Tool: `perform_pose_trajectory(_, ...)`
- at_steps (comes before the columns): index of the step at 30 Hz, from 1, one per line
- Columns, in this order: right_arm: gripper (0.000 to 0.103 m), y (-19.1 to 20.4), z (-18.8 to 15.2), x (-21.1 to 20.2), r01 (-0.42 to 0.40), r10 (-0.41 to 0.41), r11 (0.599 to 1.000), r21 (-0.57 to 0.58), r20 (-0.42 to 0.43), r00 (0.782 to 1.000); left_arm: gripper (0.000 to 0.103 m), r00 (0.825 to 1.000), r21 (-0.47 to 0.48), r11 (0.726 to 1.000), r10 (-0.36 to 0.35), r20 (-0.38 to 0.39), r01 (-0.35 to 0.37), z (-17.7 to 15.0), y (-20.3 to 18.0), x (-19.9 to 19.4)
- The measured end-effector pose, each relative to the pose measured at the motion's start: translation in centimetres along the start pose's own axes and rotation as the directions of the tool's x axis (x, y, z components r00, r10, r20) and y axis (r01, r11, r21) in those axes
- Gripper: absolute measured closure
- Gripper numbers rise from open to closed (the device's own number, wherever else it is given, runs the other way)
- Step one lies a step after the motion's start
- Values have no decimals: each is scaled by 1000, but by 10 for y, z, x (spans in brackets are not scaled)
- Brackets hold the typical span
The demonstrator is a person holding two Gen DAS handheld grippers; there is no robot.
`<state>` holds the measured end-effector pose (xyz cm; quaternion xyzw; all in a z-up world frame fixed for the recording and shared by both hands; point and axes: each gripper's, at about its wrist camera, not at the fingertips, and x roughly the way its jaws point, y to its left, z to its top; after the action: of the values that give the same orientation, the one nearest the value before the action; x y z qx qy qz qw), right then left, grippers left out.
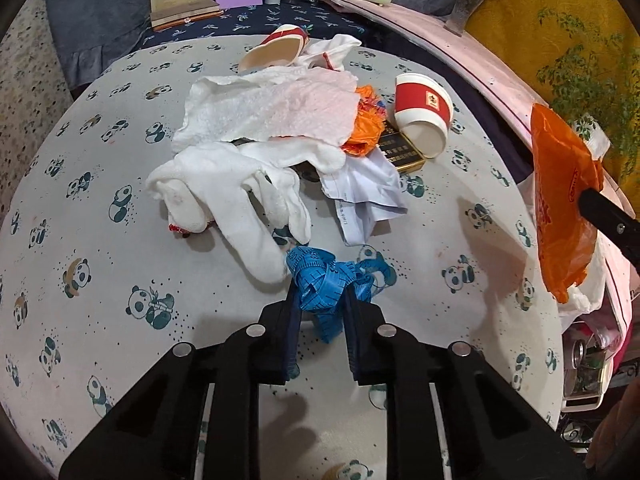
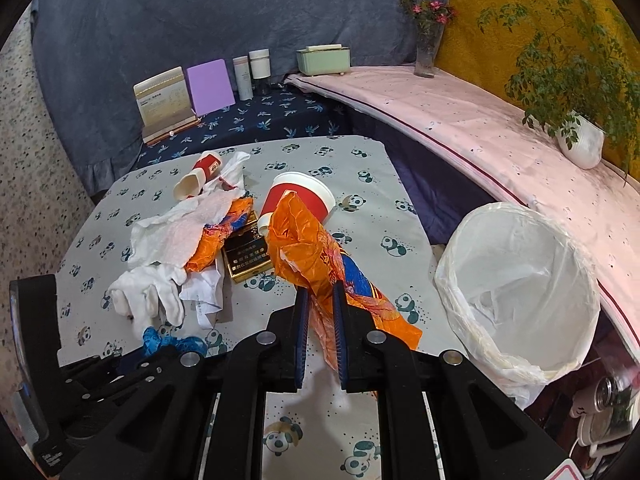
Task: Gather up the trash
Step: 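Grasp the blue ribbon with the left gripper while the right gripper lifts the orange bag, then carry the ribbon and bag over the white bin and open both grippers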
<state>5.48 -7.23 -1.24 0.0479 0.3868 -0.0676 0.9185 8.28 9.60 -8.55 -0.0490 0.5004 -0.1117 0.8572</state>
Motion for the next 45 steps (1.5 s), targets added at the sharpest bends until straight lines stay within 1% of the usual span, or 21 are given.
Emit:
perform_pose_trajectory(6,92,-10,-1,-15,5,-6,1000,19,33,999,86,999,39,999,-29,23,28,-5,-16,-20)
perform_pose_trajectory(12,92,-29,-1,-32,24,-27,998,51,70,997,86,996,111,992,-69,55,63,-3,-48,-42)
perform_pose_trajectory(18,92,-67,-1,-49,78,-90,991,108,107,990,86,988,197,974,-133,80,115,5,-93,-54)
perform_pose_trajectory(22,92,-99,-3,-57,124,-143,980,159,118,983,86,977,269,950,-192,92,161,13,-136,-58)
perform_pose_trajectory(28,92,-149,-9,-63,189,-221,954,232,118,968,86,967,351,915,-242,79,200,22,-190,-49)
perform_pose_trajectory(33,92,-184,-12,-57,200,-239,935,293,104,965,86,961,410,884,-270,55,225,28,-235,-34)
perform_pose_trajectory(38,92,-205,-12,-45,224,-267,920,321,93,959,85,960,461,857,-279,37,232,30,-268,-16)
perform_pose_trajectory(42,92,-219,-13,-34,231,-273,910,344,76,959,85,959,480,846,-281,32,232,30,-284,-3)
perform_pose_trajectory(45,92,-224,-13,-27,233,-273,907,352,70,959,85,961,479,846,-276,18,234,31,-290,9)
